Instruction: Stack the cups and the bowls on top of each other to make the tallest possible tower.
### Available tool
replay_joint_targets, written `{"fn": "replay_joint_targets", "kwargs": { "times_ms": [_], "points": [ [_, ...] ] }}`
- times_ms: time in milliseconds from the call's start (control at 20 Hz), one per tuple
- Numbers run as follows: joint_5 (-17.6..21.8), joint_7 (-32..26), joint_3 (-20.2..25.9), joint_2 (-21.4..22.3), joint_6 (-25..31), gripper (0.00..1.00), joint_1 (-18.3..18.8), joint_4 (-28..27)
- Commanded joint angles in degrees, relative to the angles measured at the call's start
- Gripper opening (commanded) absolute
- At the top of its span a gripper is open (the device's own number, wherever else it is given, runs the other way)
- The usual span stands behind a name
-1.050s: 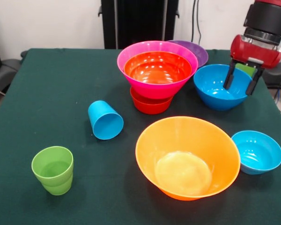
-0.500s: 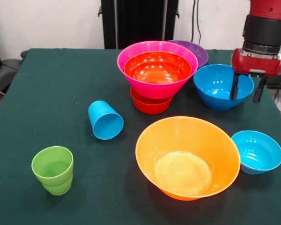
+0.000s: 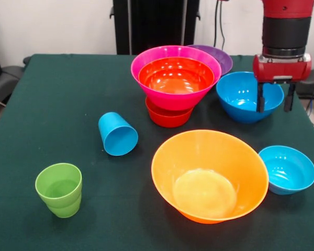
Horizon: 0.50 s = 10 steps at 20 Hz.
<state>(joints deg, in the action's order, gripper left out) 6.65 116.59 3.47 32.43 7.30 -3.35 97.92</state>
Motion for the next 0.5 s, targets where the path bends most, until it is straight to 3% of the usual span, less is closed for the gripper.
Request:
{"fn": "replay_joint_targets", "kwargs": {
  "times_ms": [50,200,500],
  "points": [
    [3.7,1.19,2.39,0.03,4.19,1.0,-5.66,-0.22],
    [3.06,3.09,-5.01,-2.84,6.18,1.0,-11.51,-4.69],
    [1.02,3.96,-8.68,-5.35,7.54,1.0,-14.98,-7.77]
  ]
}}
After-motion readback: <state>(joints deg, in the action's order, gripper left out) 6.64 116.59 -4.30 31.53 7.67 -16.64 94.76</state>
